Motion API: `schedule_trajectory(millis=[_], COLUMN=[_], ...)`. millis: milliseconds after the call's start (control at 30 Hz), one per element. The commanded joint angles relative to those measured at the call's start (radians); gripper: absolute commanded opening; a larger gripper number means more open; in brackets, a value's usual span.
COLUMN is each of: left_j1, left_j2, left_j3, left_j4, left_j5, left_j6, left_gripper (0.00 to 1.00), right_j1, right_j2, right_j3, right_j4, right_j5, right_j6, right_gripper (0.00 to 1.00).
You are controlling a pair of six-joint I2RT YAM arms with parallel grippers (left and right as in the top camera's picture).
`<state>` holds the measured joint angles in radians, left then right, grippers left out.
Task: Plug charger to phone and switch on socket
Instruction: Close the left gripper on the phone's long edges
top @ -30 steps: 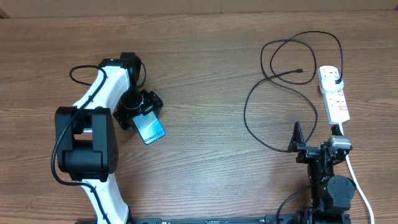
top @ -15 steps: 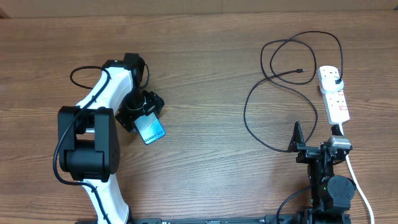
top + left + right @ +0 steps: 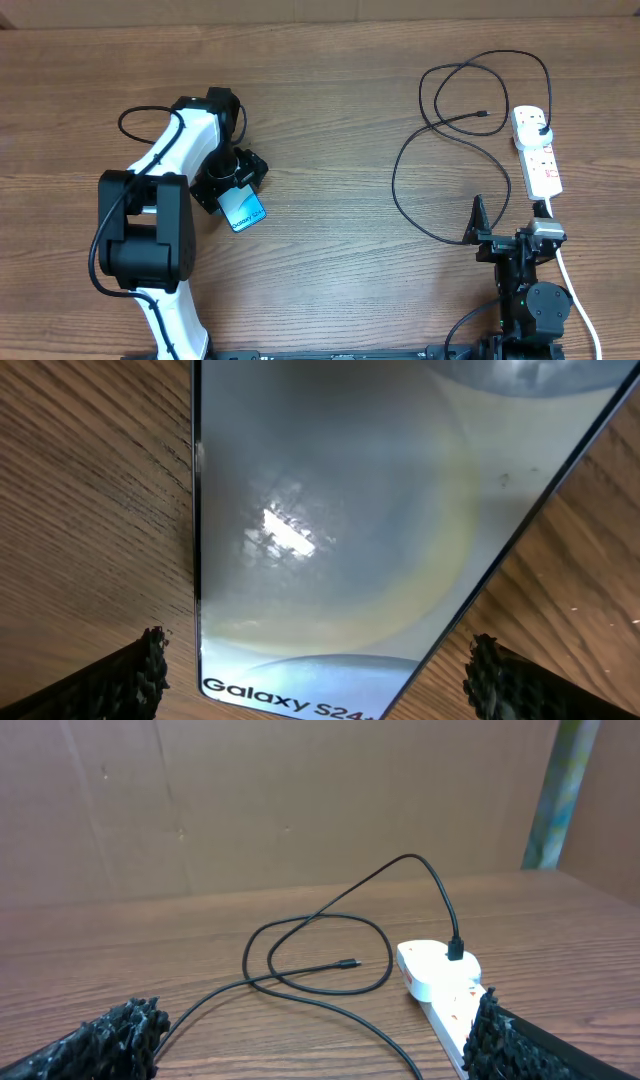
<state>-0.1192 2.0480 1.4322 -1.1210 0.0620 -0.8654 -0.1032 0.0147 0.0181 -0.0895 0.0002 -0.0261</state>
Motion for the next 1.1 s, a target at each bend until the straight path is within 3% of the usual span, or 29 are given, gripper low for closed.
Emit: schedule_trajectory(millis=[0, 400, 1067], left_j1=[-0.020, -0.028, -0.029], left_j2=[0.007, 0.007, 0.007], left_j3=[-0.006, -0.010, -0.153], left_j4=[0.001, 0.003, 0.115], left_j5=[-0.079, -0.144, -0.139], left_j6=[0.006, 0.088, 0.088], left_gripper=[0.99, 1.00, 0.99], right_j1=[-0.003, -0.003, -0.003], right_j2=[-0.012, -0.012, -0.012], right_j3=[-0.011, -0.011, -0.011], right_j4=[0.006, 0.006, 0.006], right_j5=[-0.002, -0.002, -0.002], right_j6=[-0.002, -0.002, -0.002], right_gripper=[1.00, 1.00, 1.00])
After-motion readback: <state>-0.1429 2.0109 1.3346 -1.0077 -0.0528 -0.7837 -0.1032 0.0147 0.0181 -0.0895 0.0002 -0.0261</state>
